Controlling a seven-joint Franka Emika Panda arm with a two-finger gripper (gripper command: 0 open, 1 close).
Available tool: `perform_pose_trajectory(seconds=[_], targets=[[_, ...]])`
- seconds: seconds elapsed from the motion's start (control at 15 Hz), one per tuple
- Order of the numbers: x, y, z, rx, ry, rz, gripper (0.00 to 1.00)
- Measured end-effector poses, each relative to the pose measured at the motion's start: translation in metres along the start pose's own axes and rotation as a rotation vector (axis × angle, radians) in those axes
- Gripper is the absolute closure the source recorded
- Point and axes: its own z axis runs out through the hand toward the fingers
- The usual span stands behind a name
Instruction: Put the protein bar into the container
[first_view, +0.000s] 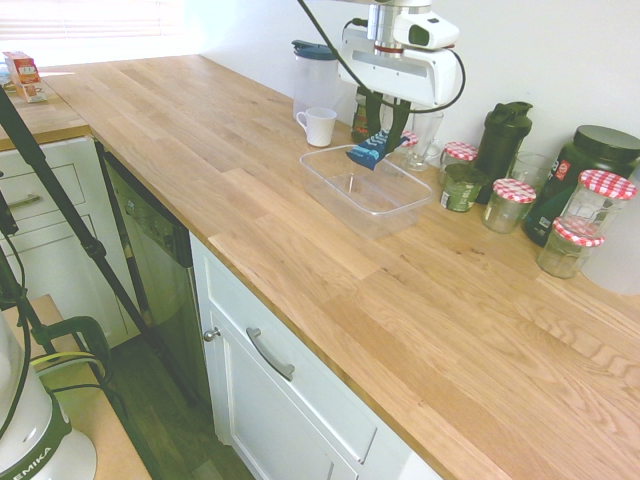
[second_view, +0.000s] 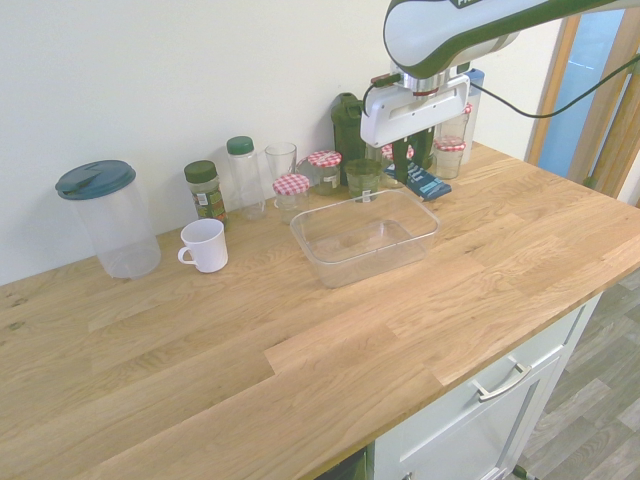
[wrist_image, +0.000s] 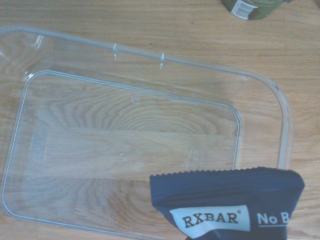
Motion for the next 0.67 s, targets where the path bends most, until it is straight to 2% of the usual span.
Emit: perform_pose_trajectory(seconds=[0.67], targets=[[0.001, -0.042, -0.001, -0.030, 0.011, -0.014, 1.00]])
